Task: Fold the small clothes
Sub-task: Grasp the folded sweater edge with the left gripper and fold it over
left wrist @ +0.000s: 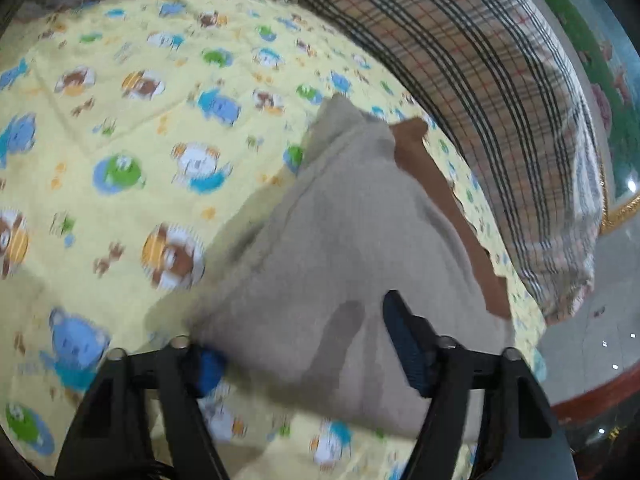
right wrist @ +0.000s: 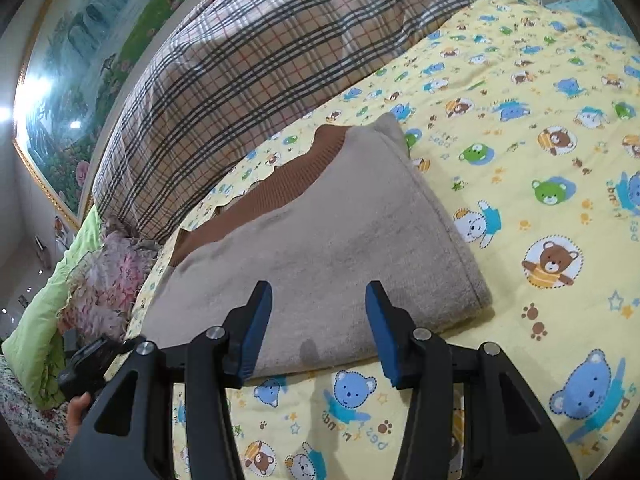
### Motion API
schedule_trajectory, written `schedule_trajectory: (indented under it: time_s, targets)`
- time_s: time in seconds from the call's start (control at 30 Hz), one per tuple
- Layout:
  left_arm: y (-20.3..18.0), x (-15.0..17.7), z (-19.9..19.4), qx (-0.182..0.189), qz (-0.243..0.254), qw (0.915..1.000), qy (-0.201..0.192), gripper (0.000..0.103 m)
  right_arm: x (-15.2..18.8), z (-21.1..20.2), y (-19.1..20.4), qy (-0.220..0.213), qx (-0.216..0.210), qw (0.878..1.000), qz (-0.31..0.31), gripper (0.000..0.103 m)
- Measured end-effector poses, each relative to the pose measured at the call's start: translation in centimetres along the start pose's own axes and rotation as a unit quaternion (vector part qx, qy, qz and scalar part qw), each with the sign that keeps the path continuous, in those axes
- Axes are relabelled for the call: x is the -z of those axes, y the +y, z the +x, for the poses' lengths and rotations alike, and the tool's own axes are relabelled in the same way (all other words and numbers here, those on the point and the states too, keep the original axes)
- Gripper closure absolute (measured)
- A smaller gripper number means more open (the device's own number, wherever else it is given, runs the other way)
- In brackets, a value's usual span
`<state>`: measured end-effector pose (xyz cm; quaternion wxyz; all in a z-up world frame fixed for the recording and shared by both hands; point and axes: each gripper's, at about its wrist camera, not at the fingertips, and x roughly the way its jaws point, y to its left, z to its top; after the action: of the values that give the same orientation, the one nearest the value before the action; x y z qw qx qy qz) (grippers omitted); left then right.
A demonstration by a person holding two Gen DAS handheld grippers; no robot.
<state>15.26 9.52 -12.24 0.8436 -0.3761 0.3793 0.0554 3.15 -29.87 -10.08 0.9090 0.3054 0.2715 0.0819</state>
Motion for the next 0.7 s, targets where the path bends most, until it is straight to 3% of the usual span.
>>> schedule_trajectory:
  time_s: [0.03, 0.07, 0.13, 0.23, 0.3, 0.4, 0.5, 0.53, 0.63, 0.7]
  targets:
    - [-0.3, -0.4, 0.7, -0.003, 0.005, 1.0, -0.002, 0.083, 0.1, 0.0, -0.1, 0.0, -0.002, 1.0, 0.002, 0.053]
    - [-0.6, -0.6, 1.3, 0.004, 0.01, 0.9999, 0.007, 0.089, 0.0, 0.0, -0.2, 0.0, -0.005, 1.0, 0.004, 0.053]
    - [-1.8, -0.7, 1.7, -0.006, 0.03, 0.9995, 0.002, 0.095, 0.0, 0.1, -0.4, 0.002, -0.011, 1.0, 0.007, 0.053]
    - [-5.2, 0.0, 0.7, -0.02, 0.103, 0.9941, -0.025, 0.096, 0.0, 0.4, -0.8, 0.008, -0.025, 1.0, 0.018, 0.053]
    - [-7.4, 0.5, -0.1, -0.001, 0.141, 0.9894, -0.036, 0.097, -0.1, 0.4, -1.2, 0.008, -0.033, 0.999, 0.027, 0.053]
    - [-12.1, 2.0, -0.8, 0.037, 0.22, 0.974, -0.041, 0.097, -0.6, 0.3, -1.6, 0.013, -0.048, 0.998, 0.05, 0.053]
    - [-16.8, 4.5, -0.2, 0.091, 0.298, 0.9499, -0.025, 0.097, -1.9, 0.5, -2.0, 0.027, -0.064, 0.995, 0.07, 0.053]
    - [-18.5, 5.9, 0.8, 0.106, 0.333, 0.9369, -0.003, 0.097, -2.6, 0.4, -2.0, 0.029, -0.068, 0.995, 0.073, 0.053]
    - [-20.6, 9.3, 4.9, 0.096, 0.387, 0.9156, 0.051, 0.096, -5.0, 1.3, -1.4, 0.056, -0.072, 0.994, 0.062, 0.053]
    - [-20.6, 10.5, 6.9, 0.083, 0.394, 0.9123, 0.074, 0.096, -6.2, 2.6, -1.0, 0.084, -0.079, 0.992, 0.053, 0.053]
